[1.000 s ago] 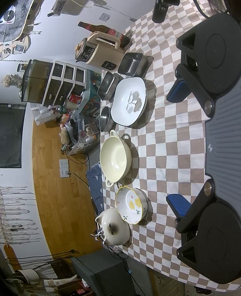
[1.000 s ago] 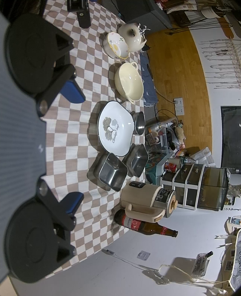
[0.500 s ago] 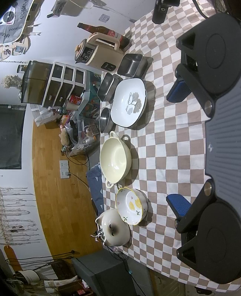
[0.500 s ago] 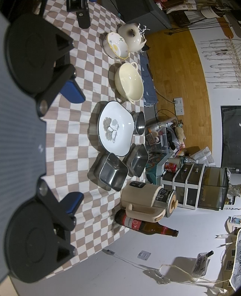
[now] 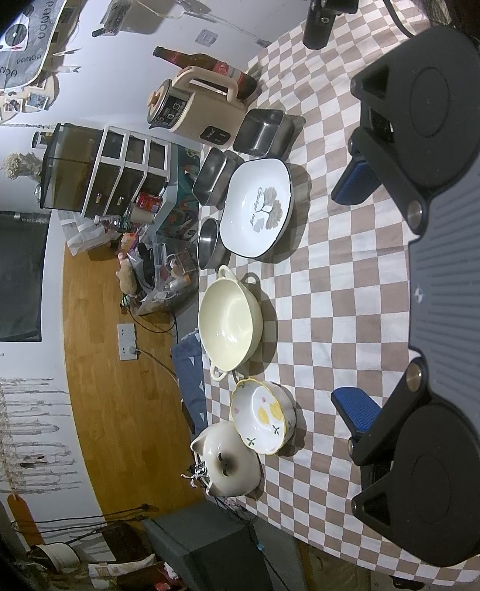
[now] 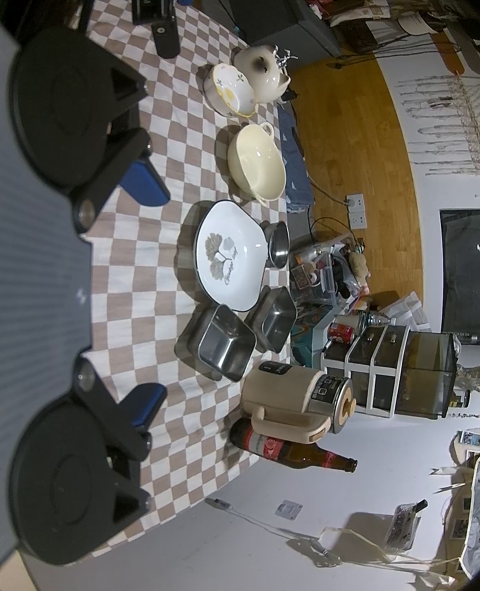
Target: Organize plates and bowls
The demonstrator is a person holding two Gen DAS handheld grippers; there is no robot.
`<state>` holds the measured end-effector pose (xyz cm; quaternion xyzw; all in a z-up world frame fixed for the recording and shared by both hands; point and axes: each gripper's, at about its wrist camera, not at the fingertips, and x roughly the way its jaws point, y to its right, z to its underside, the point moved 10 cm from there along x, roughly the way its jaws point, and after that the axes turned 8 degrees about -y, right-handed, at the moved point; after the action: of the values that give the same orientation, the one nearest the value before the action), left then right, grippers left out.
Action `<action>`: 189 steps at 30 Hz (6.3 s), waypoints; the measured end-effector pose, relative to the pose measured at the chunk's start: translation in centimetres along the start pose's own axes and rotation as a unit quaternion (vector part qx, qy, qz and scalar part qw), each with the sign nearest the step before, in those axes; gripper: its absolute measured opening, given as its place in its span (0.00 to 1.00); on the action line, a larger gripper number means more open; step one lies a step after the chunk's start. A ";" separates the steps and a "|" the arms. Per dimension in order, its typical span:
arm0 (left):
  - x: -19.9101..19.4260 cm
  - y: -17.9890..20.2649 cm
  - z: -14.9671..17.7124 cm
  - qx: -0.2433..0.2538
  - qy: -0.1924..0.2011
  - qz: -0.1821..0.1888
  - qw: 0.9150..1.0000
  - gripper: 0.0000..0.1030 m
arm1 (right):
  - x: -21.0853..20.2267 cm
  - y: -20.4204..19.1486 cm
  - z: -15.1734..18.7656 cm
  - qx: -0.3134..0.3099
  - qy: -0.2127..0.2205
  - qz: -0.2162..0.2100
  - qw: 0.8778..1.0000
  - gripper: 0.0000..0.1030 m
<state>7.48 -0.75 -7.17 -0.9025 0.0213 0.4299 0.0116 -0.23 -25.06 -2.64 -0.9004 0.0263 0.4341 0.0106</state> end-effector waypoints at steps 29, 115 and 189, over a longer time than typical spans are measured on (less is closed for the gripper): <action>11.7 3.2 -8.2 0.072 -0.017 0.027 0.997 1.00 | 10.3 2.6 -4.7 0.055 0.002 -0.007 0.998 1.00; 19.8 -11.9 3.7 -0.080 -0.168 -0.001 0.983 0.18 | 22.0 -15.7 2.9 -0.050 -0.264 -0.168 0.948 0.22; 30.7 -16.9 -19.9 0.022 -0.070 0.076 0.994 0.76 | 30.2 -13.0 -15.9 0.148 -0.062 -0.204 0.966 1.00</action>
<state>43.07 14.47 -18.46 -0.8655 0.0988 0.4911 0.0005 31.74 -13.88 -16.38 -0.8465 -0.0944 0.4691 0.2335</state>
